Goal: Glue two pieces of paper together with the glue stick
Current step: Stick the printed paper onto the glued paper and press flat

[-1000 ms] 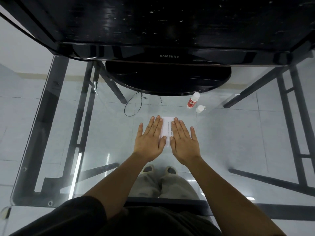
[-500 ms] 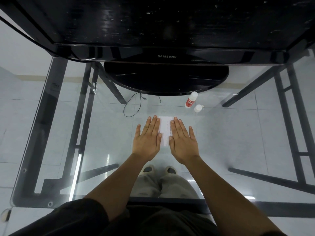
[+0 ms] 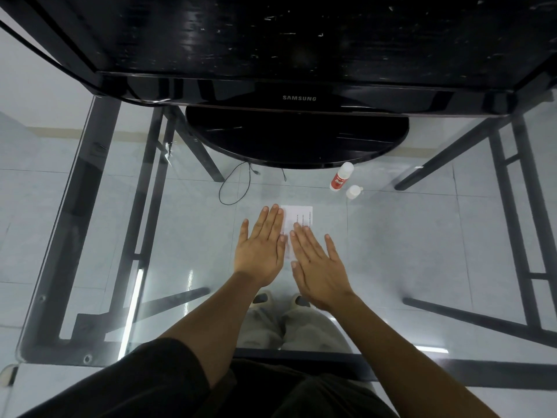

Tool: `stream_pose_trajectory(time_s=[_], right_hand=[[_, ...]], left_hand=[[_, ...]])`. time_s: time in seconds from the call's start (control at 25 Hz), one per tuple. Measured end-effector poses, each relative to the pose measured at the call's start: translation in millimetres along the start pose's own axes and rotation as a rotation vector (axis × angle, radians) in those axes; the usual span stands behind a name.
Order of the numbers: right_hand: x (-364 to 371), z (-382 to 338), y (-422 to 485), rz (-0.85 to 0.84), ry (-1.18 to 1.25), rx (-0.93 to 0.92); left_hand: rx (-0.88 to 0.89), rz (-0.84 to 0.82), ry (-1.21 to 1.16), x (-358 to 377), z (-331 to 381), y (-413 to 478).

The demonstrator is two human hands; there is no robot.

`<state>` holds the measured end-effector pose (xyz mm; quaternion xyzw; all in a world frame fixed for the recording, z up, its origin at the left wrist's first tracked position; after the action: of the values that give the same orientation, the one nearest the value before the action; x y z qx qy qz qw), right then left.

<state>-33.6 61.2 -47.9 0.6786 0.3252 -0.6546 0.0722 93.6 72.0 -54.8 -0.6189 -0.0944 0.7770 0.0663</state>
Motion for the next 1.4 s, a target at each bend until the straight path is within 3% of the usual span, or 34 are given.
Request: stream_pose_trajectory(time_s=[0.28,0.88,1.08,1.4], right_hand=[[-2.5,19.4,-2.6,-0.013,-0.112,0.041],[-14.5,12.9,19.7,0.058,-0.072,0.226],[-12.6,0.7,32.8,0.064,-0.047,0.121],[-18.9,17.0,37.7,0.11,-0.014,0.255]], left_hand=[[0.013,-0.001,-0.016,-1.3,0.0,-0.5],[0.005,0.003,-0.008,0.2,-0.3,0.1],[0.007,0.013,-0.011,-0.5,-0.6,-0.8],[-0.002,0.018,-0.006,1.8,-1.1,0.5]])
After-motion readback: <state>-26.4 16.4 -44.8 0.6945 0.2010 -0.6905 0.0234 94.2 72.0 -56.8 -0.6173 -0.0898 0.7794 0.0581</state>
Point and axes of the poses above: each hand's wrist, its own y-axis towards the middle knuckle, its own x-axis out of the palm, z = x × y, the point moved 5 cm from there along y, towards the middle knuckle, and after that the axes turned 6 degrees about x, right-handed, at the moved point
